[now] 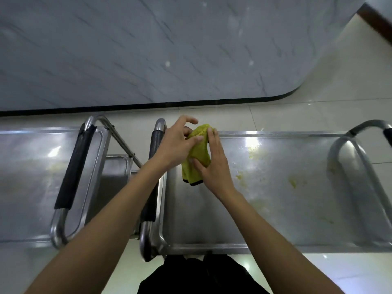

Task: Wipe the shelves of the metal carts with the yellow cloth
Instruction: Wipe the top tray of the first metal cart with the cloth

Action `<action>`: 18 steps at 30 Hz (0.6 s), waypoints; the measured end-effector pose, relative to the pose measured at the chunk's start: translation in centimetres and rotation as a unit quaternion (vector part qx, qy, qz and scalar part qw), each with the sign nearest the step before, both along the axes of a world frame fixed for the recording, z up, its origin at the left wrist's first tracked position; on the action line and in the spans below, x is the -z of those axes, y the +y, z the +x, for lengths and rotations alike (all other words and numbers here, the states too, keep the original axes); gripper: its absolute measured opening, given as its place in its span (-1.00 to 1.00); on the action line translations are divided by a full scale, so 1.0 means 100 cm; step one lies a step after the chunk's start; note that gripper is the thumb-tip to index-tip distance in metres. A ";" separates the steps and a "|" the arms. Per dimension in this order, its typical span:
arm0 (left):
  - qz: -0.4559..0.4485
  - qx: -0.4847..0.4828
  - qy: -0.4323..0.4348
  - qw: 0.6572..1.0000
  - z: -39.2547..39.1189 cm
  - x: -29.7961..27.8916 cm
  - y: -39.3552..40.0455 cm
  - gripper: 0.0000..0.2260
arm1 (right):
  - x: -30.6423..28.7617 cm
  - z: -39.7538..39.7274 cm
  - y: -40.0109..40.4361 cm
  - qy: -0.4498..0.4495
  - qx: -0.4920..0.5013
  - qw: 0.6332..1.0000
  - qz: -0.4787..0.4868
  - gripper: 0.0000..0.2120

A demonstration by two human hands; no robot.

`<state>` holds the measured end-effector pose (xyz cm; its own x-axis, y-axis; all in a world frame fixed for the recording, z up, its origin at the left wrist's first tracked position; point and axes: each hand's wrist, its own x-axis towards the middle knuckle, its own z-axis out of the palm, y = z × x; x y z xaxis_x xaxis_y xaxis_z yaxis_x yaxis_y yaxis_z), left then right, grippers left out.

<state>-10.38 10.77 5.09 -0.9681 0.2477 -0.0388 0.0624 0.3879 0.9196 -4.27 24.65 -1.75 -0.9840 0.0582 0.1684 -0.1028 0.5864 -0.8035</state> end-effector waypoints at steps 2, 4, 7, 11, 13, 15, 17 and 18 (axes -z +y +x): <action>0.007 -0.003 -0.016 1.000 0.002 0.005 0.004 -0.67 | 0.003 0.001 0.004 -0.007 0.001 1.000 -0.030 -0.12; 0.003 -0.004 -0.026 1.000 0.005 0.011 0.009 -0.65 | 0.010 0.005 0.007 -0.013 0.010 0.999 -0.046 -0.15; -0.024 -0.008 -0.019 0.999 0.010 0.023 0.013 -0.67 | 0.022 0.010 0.014 -0.033 0.027 0.998 -0.050 -0.26; -0.074 -0.024 -0.027 0.997 0.018 0.045 0.011 -0.73 | 0.036 0.013 0.025 -0.034 0.013 0.998 -0.048 -0.44; -0.085 -0.036 -0.028 0.995 0.024 0.057 0.008 -0.76 | 0.045 0.010 0.030 -0.045 -0.008 0.999 -0.021 -0.48; -0.105 -0.052 -0.009 0.993 0.030 0.066 0.002 -0.79 | 0.055 0.007 0.035 -0.063 -0.021 0.998 0.002 -0.53; -0.132 -0.067 0.004 0.989 0.035 0.074 -0.006 -0.77 | 0.066 0.004 0.038 -0.072 -0.024 0.997 0.028 -0.57; -0.146 -0.070 0.003 0.987 0.038 0.076 -0.010 -0.76 | 0.070 0.000 0.038 -0.076 -0.023 0.996 0.039 -0.58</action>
<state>-6.60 9.73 -2.55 -0.9925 0.0904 -0.0822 -0.0050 0.6418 0.7668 -4.30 28.50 -8.75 -0.9998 0.0053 0.0197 -0.0116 0.6449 -0.7642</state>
